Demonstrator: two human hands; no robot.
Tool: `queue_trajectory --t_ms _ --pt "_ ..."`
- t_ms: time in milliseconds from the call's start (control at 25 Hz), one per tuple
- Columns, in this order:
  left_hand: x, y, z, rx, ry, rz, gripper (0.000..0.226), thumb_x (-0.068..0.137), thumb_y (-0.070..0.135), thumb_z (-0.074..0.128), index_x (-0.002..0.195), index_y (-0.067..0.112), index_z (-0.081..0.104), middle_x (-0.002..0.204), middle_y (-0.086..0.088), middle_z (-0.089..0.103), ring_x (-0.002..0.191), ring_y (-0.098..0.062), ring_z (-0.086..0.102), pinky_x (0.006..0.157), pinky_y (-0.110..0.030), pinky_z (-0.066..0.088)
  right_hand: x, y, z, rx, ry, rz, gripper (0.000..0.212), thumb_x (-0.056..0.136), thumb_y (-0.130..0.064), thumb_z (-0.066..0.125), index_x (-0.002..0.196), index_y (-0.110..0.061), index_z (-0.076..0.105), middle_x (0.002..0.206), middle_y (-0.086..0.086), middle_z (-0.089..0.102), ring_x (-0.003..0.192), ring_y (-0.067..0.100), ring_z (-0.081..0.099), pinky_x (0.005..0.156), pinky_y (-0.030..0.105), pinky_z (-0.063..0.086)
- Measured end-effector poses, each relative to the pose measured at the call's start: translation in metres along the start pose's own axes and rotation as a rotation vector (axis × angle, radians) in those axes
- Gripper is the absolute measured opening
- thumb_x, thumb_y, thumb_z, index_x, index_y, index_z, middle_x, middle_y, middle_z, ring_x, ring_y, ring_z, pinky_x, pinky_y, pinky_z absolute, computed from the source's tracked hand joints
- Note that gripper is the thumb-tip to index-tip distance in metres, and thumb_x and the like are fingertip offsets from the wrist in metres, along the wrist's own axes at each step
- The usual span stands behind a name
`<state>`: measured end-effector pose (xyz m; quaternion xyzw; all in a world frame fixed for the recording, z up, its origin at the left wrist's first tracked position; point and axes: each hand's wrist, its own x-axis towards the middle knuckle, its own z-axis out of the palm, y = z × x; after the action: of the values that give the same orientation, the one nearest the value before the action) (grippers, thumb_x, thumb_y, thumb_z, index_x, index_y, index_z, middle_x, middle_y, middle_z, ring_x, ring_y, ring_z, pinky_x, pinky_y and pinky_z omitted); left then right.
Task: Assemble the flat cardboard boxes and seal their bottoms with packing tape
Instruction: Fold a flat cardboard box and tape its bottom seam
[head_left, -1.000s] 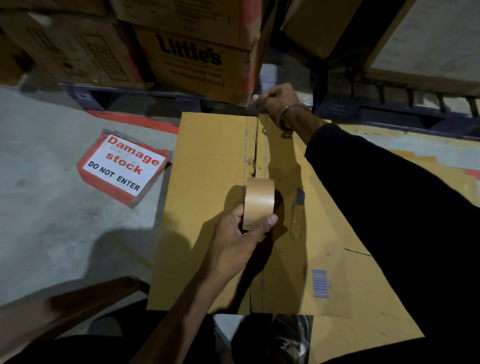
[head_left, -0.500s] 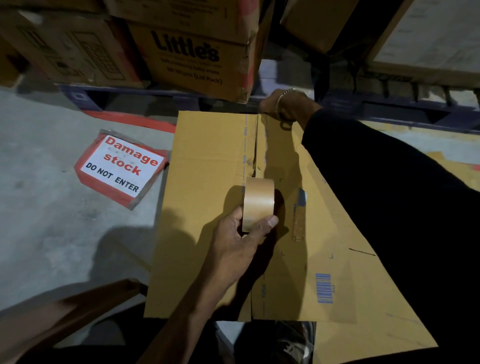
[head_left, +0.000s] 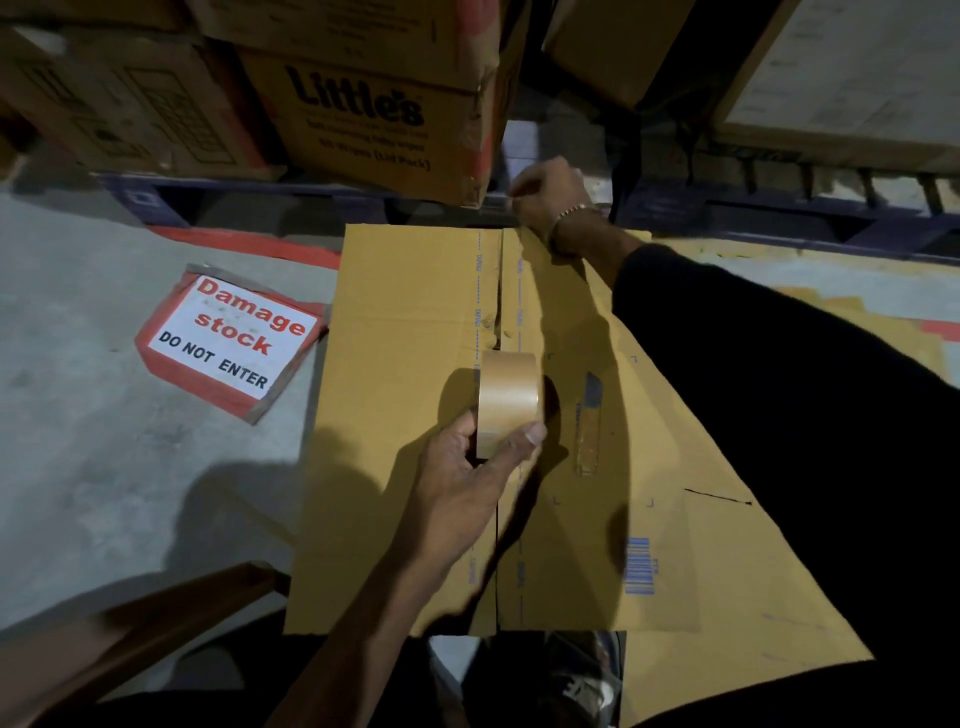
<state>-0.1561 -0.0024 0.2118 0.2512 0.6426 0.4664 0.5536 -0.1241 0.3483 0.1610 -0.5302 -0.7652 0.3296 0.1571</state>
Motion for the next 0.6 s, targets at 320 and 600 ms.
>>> queue_trajectory --t_ms 320,600 --pt "0.005 0.006 -0.003 0.006 -0.023 -0.041 0.034 0.093 0.045 0.073 0.12 0.025 0.072 0.106 0.013 0.079 0.097 0.001 0.072 0.075 -0.009 0.05 -0.06 0.018 0.001 -0.277 -0.087 -0.234 0.089 0.08 -0.086 0.055 0.15 -0.03 0.048 0.159 0.004 0.043 0.152 0.023 0.029 0.12 0.052 0.024" --pt "-0.009 0.022 0.005 -0.019 -0.023 -0.035 0.026 0.101 0.035 0.065 0.124 0.024 0.071 0.109 0.013 0.078 0.093 0.009 0.07 0.066 -0.001 0.045 -0.108 0.03 0.01 -0.38 -0.129 -0.288 0.104 0.083 -0.083 0.055 0.163 -0.024 0.025 0.173 0.006 0.012 0.159 0.02 0.002 0.128 0.051 0.003"
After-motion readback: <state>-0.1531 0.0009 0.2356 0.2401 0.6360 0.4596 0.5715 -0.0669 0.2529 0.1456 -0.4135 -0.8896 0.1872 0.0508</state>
